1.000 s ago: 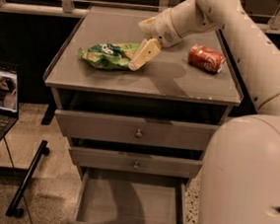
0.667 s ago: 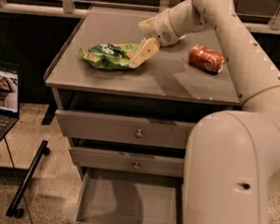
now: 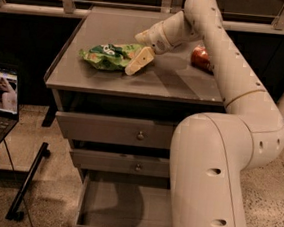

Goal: Place green rice chip bag into bottom drawer

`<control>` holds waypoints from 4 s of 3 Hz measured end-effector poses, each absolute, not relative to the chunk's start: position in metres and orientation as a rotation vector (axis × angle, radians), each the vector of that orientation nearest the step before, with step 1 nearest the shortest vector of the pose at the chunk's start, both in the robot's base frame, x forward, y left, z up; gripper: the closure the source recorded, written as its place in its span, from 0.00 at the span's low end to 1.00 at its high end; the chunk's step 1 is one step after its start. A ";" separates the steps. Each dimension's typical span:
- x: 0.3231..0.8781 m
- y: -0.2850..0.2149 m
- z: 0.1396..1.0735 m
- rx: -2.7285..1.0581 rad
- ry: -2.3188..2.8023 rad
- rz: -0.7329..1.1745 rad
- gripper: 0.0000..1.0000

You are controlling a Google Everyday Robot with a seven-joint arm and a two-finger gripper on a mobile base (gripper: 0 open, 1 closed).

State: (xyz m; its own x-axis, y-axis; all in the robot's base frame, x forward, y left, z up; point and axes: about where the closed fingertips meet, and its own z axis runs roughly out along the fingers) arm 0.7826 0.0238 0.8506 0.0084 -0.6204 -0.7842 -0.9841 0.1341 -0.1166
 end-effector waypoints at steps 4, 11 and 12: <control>0.783 0.025 0.847 -1.565 1.698 0.646 0.87; 0.598 -0.002 0.891 -1.619 1.551 0.716 1.00; 0.598 -0.002 0.891 -1.619 1.551 0.716 1.00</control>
Offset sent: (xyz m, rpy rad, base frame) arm 0.0007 0.0008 -0.0035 0.0006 0.0061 -0.0001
